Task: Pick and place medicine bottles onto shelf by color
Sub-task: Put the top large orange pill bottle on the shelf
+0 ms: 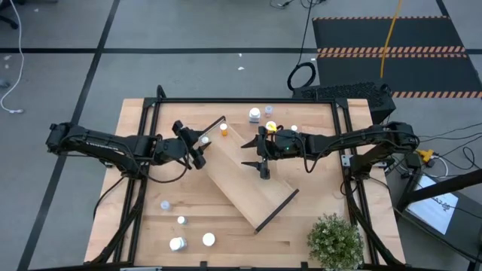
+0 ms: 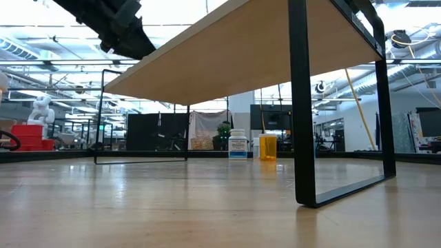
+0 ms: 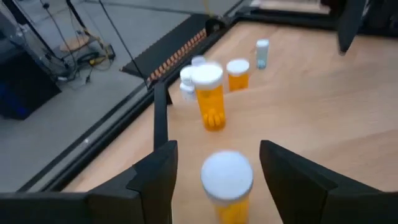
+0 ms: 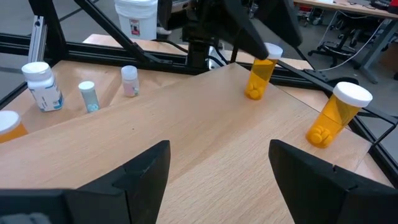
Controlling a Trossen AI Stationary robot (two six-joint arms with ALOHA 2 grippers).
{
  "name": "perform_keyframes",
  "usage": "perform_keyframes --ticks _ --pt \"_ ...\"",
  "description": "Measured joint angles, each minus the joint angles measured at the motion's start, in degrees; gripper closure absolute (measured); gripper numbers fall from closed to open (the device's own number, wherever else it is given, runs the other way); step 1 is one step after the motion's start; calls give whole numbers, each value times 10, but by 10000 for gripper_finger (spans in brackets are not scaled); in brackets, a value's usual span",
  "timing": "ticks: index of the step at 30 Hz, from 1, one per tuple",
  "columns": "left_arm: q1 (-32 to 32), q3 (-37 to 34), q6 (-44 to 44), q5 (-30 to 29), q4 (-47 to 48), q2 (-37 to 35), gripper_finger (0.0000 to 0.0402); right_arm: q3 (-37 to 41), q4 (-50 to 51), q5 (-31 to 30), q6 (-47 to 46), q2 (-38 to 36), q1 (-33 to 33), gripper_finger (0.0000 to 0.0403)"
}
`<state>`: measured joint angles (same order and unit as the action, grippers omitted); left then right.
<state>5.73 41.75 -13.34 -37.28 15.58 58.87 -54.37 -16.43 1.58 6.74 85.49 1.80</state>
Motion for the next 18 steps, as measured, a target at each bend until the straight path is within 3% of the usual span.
perform_keyframes --ticks 18 --pt "4 0 47 18 -5 -123 172 0 -20 -3 -18 0 0 133"
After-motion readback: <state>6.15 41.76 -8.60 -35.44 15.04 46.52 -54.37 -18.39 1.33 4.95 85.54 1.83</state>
